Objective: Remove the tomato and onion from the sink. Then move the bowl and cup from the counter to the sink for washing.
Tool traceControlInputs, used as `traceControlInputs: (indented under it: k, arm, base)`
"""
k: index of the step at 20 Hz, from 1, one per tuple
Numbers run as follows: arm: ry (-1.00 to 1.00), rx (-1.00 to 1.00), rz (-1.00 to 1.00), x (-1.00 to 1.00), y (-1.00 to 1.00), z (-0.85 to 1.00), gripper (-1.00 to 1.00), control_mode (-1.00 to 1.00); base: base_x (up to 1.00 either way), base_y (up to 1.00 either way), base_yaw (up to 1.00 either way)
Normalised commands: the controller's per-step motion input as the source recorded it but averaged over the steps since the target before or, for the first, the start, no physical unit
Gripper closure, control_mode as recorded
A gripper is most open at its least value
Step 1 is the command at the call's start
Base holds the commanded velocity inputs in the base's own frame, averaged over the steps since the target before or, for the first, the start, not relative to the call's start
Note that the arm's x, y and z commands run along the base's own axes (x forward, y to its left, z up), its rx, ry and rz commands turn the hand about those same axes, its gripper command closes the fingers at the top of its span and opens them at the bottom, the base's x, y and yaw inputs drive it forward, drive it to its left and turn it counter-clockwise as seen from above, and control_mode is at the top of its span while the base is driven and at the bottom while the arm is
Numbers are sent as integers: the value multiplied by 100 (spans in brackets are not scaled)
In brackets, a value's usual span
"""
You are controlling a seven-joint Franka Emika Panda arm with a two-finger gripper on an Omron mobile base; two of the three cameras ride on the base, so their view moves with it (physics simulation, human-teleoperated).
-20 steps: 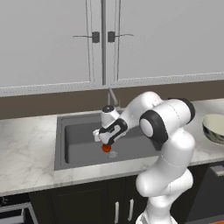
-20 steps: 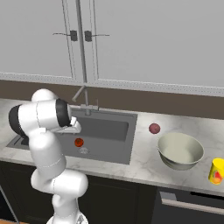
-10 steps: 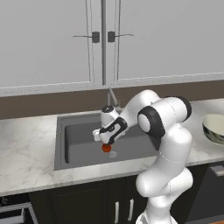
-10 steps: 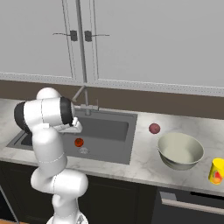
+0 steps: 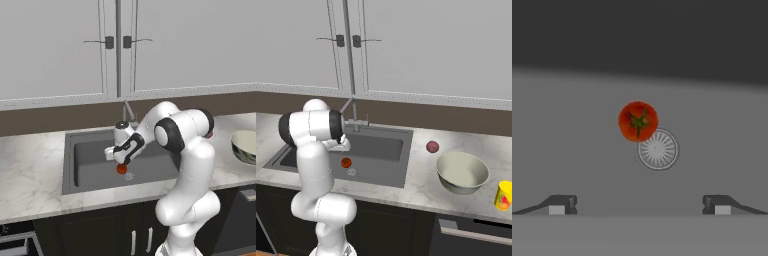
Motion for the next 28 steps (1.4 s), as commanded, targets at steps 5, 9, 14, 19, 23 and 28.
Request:
traceControlInputs:
  k: [5, 9, 14, 19, 23, 28]
  arm:
    - [-3, 2, 0, 17, 6, -12, -100, -100]
    - [-4, 0, 0, 16, 5, -11, -100, -100]
    - [-1, 0, 0, 16, 6, -12, -100, -100]
    - [-1, 0, 0, 13, 4, -11, -100, -100]
    - [0, 0, 0, 14, 2, -15, -100, -100]
    - [1, 0, 0, 5, 0, -16, -100, -100]
  base:
    - [0, 0, 0]
    - [0, 0, 0]
    - [0, 0, 0]
    - [0, 0, 0]
    - [0, 0, 0]
    - [0, 0, 0]
